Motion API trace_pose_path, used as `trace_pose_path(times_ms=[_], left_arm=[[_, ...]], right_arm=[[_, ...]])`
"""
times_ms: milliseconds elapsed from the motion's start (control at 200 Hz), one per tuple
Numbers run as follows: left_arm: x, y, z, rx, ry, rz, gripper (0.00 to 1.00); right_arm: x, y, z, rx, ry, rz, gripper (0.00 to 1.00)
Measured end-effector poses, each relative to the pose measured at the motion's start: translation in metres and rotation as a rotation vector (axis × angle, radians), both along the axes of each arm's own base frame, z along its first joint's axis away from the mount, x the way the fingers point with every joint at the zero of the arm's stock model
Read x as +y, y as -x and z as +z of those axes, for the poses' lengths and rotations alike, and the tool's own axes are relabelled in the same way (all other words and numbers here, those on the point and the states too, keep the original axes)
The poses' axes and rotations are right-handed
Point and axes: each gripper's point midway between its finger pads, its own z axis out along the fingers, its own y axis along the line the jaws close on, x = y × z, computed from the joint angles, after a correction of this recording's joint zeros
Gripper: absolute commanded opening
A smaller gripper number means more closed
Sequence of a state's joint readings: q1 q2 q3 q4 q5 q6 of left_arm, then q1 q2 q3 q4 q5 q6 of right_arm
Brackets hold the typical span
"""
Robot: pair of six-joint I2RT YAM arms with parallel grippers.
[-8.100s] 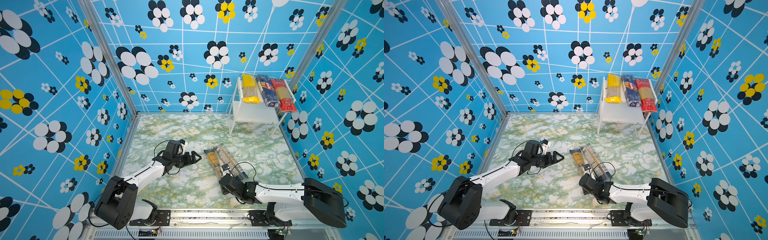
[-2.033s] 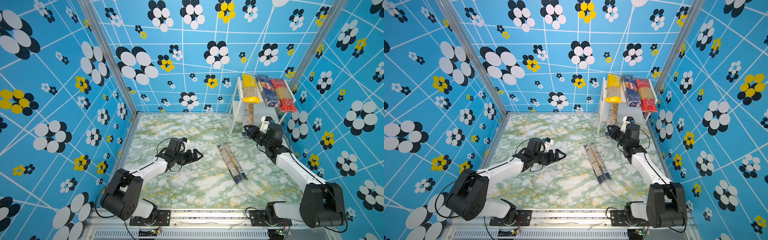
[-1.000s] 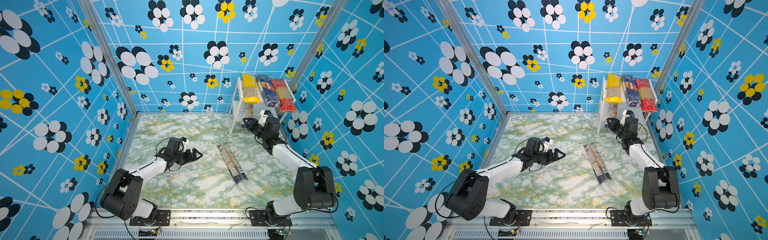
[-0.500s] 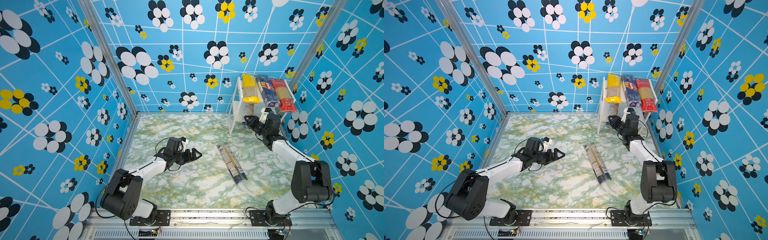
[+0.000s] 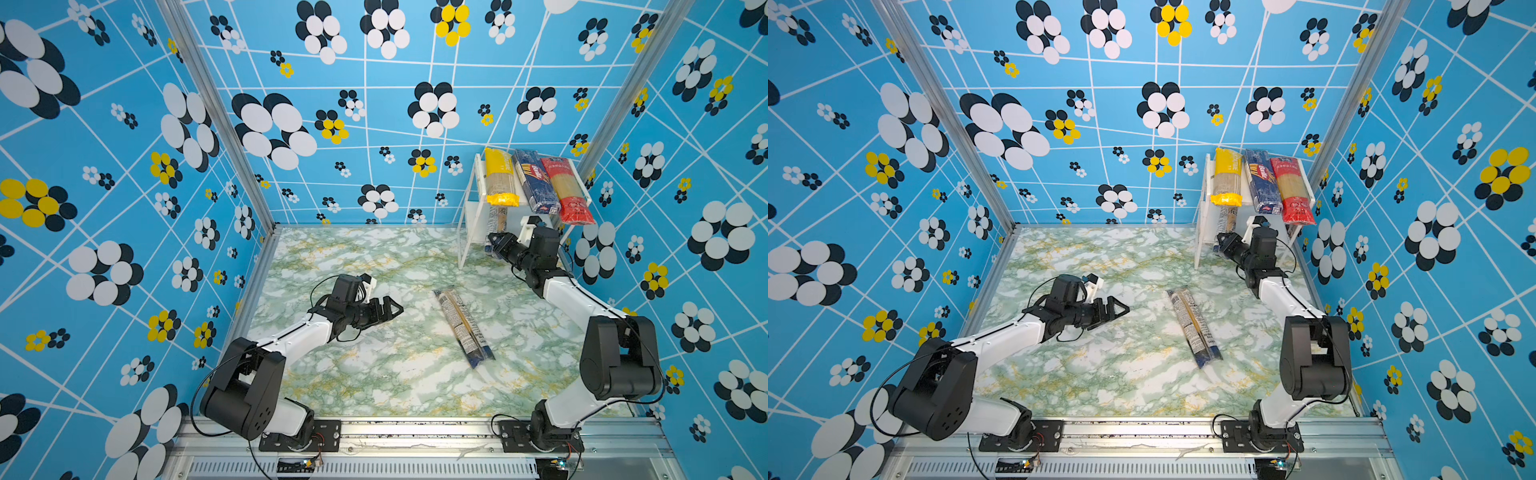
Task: Place and organize the pasta boxes and bags onto the shelf
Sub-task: 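Set the clear spaghetti bag upright on the lower tier and open the right gripper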
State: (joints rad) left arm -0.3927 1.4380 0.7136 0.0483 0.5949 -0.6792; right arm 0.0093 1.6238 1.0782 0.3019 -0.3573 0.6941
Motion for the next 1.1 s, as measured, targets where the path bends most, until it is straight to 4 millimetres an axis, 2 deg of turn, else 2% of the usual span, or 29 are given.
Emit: trace_pose_path(times_ms=[125, 230, 705, 1100], left_arm=[[0.000, 0.000, 0.000, 0.000, 0.000, 0.000, 0.99], [0.000, 0.000, 0.000, 0.000, 0.000, 0.000, 0.99], [0.000, 0.000, 0.000, 0.001, -0.001, 0.001, 0.99], [0.001, 0.000, -0.001, 0.003, -0.002, 0.002, 0.99]], right_arm=[[0.000, 0.000, -0.003, 0.003, 0.016, 0.004, 0.11], [-0.001, 0.000, -0.004, 0.003, 0.024, 0.005, 0.21], [-0.012, -0.008, -0.007, 0.017, 0.052, -0.004, 0.21], [-0.017, -0.016, -0.012, 0.029, 0.059, -0.011, 0.37]])
